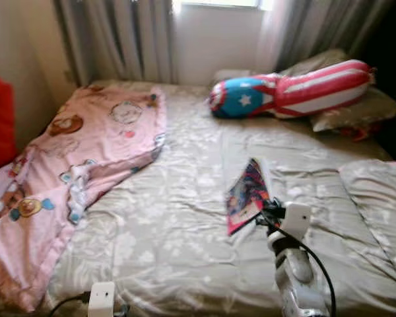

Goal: Clean up the room

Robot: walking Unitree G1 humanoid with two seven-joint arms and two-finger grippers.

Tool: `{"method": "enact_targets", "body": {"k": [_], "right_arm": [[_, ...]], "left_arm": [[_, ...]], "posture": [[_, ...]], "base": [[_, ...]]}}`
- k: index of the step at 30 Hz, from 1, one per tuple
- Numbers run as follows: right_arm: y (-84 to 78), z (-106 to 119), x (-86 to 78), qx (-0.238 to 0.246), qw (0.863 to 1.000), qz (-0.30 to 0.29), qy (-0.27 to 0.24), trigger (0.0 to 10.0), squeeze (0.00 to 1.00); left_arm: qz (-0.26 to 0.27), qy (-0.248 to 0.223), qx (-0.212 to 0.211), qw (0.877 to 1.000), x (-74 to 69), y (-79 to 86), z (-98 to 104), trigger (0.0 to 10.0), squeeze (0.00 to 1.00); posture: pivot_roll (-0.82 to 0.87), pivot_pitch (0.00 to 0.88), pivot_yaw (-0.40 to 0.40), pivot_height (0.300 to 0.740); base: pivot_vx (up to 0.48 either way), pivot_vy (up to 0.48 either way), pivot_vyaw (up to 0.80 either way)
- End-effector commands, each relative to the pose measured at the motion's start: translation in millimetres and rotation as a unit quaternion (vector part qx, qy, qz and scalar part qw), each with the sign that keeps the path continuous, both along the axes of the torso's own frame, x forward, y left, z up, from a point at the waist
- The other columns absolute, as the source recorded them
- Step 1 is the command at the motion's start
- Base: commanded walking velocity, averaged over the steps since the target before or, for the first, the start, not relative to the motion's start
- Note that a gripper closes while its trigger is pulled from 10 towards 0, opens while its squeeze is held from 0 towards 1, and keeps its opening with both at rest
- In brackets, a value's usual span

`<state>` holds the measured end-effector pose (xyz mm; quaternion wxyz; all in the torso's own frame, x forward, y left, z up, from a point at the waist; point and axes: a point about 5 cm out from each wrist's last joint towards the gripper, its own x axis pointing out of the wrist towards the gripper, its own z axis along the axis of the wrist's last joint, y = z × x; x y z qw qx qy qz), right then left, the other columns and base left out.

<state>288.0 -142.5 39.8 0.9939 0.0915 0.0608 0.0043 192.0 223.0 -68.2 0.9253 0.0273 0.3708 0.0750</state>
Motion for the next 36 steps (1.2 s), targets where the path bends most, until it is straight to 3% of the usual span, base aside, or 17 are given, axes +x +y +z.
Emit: {"method": "enact_targets", "body": {"k": [1, 15, 36], "right_arm": [[-12.1, 7.0, 2.6, -0.008, 1.000, -0.019, -0.019, 10.0, 0.00], [-11.5, 5.4, 2.0, -0.012, 1.000, -0.015, -0.016, 10.0, 0.00], [-10.9, 0.6, 0.0, -0.018, 1.000, -0.010, -0.004, 10.0, 0.00]], "left_arm": [[-0.002, 0.012, -0.009, 1.000, -6.0, -6.4, -4.8, 10.0, 0.00], [0.001, 0.012, -0.006, 1.000, -10.3, 3.2, -4.4, 10.0, 0.00], [0.005, 0.016, -0.015, 1.000, -6.7, -2.2, -4.7, 10.0, 0.00]], "posture": [[0.01, 0.000, -0.071, 0.740], [0.01, 0.000, -0.065, 0.740], [0.02, 0.000, -0.067, 0.740]], "base": [[0.000, -0.334, 0.00], [0.000, -0.331, 0.00], [0.000, 0.000, 0.00]]}}
